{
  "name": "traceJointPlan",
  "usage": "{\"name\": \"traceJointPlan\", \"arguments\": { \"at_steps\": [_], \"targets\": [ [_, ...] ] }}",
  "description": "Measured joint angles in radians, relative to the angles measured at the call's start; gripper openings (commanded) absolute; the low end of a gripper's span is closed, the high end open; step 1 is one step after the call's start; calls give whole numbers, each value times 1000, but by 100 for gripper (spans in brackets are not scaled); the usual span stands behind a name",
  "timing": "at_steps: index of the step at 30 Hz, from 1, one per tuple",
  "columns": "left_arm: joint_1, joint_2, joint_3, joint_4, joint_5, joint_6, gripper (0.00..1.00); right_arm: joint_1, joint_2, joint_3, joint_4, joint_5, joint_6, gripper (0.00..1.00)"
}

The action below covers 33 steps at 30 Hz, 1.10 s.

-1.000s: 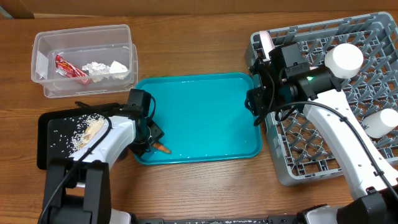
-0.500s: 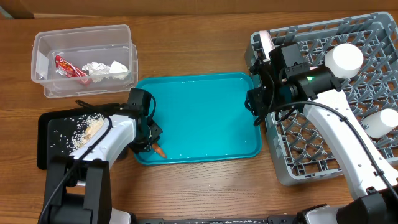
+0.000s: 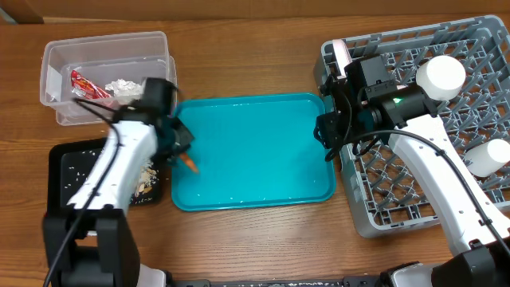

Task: Sort waste into correct bins and load items into the dishwasher
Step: 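Lift the carrot left and drop it onto the black tray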

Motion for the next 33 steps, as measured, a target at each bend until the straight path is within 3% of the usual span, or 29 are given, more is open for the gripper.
{"name": "traceJointPlan", "arguments": {
  "at_steps": [10,16,20,24,31,33],
  "targets": [
    [373,-6,49,-24,-59,9,4,0,0,0,0,0,0,51],
    [546,-8,23,51,-187,11,4,0,0,0,0,0,0,51],
    [600,-7,-53,139,-224,11,6,0,0,0,1,0,0,50],
    [610,2,-103,189,-230,11,15,0,0,0,0,0,0,51],
    [610,60,-109,222,-230,11,16,0,0,0,-8,0,0,50],
    [610,82,-109,224,-230,11,22,0,0,0,-8,0,0,50]
  ]
}}
